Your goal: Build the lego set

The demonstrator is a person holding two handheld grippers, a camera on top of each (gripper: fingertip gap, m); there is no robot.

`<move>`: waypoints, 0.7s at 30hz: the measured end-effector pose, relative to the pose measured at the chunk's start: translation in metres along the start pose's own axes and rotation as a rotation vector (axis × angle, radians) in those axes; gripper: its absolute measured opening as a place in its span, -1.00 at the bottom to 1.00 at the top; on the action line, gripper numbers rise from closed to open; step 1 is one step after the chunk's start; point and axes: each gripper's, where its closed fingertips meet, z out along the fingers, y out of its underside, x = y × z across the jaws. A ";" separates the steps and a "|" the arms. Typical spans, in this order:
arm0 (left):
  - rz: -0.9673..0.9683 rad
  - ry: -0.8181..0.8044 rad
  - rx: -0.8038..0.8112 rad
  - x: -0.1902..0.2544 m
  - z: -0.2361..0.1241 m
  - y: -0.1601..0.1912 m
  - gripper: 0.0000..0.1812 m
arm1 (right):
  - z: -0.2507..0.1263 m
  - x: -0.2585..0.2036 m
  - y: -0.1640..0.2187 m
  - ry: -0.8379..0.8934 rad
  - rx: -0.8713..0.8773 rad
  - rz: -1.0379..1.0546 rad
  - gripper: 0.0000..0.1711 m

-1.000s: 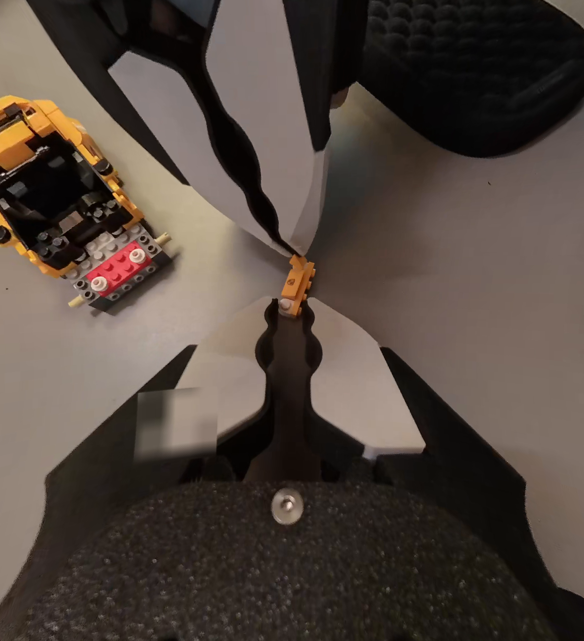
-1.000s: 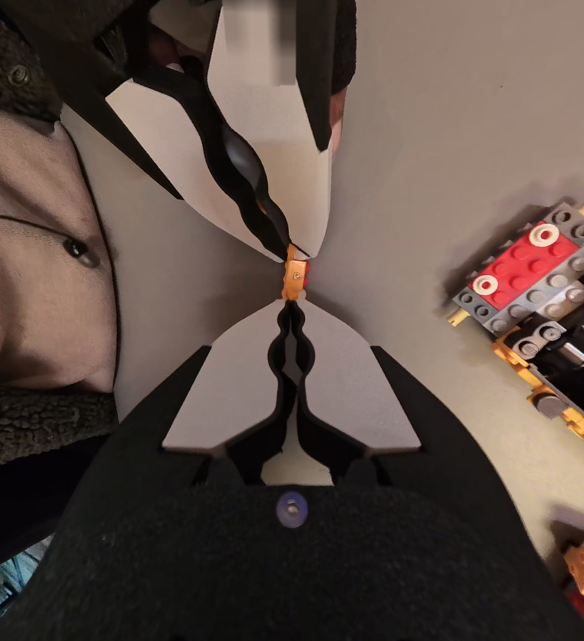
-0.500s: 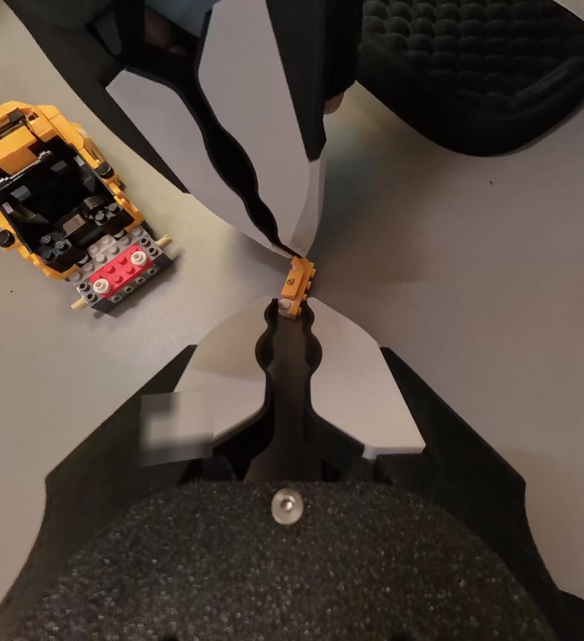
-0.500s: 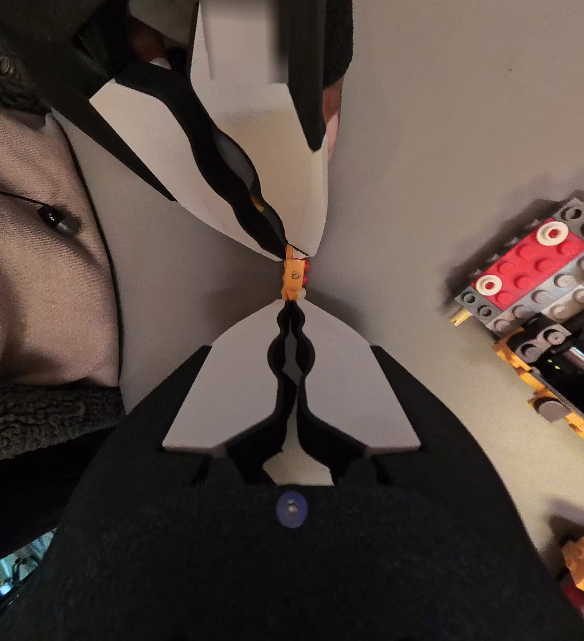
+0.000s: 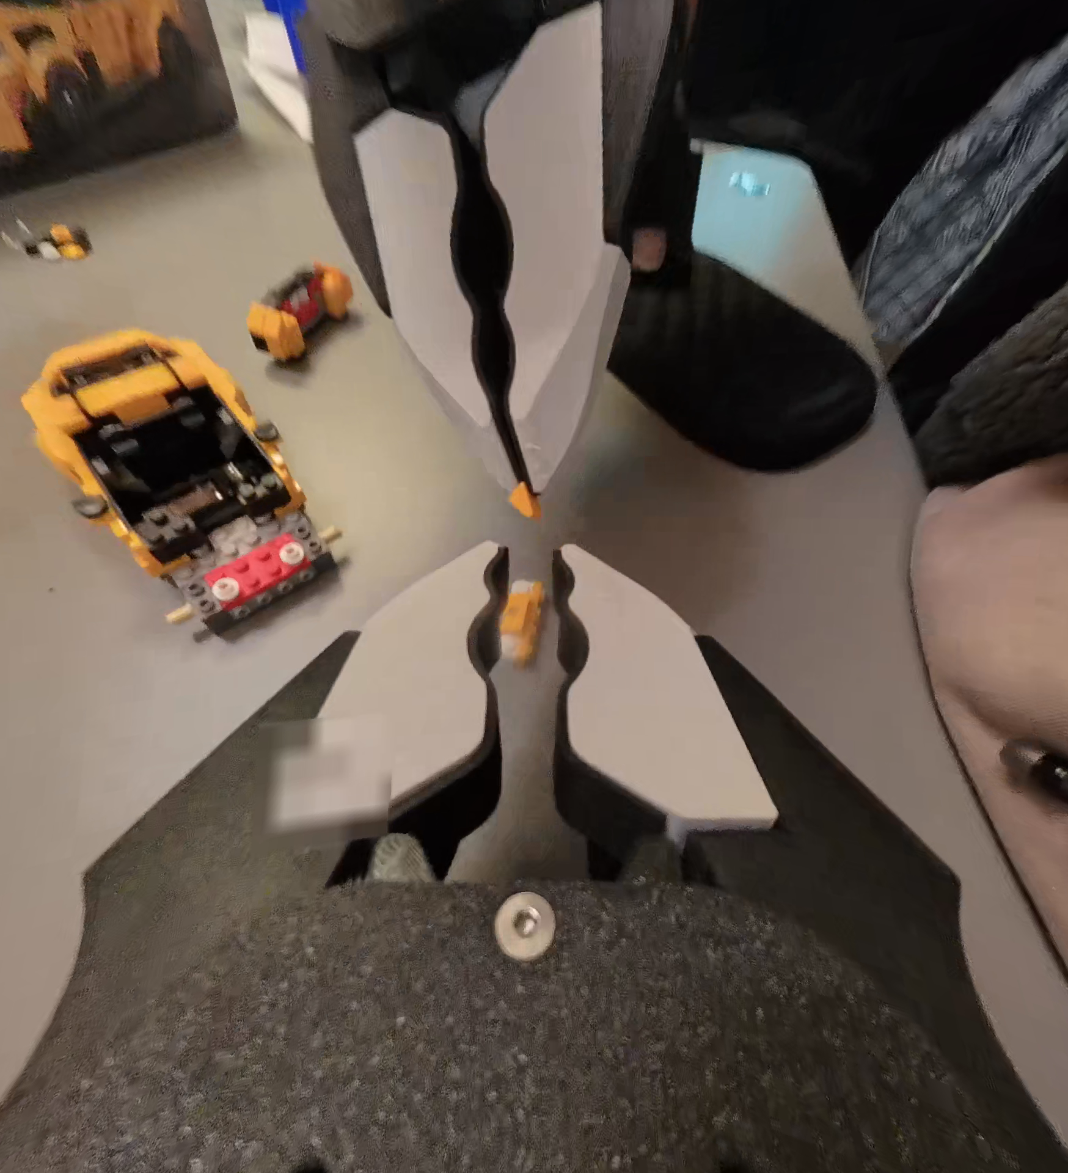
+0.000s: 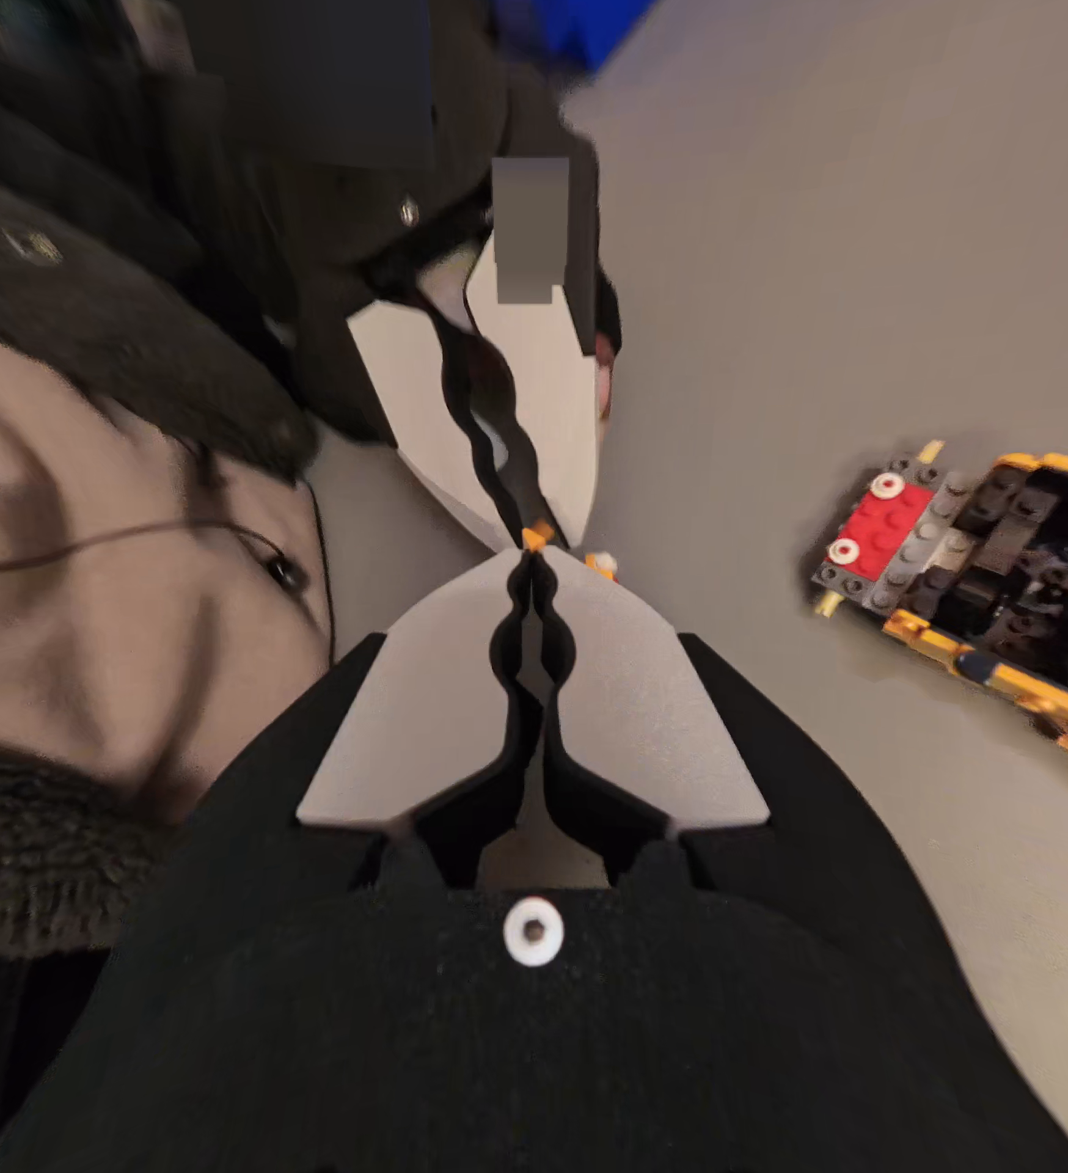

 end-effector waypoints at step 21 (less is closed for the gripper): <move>-0.018 -0.046 0.354 0.005 -0.031 -0.062 -0.97 | -0.030 -0.024 -0.036 -0.063 0.704 0.181 -1.00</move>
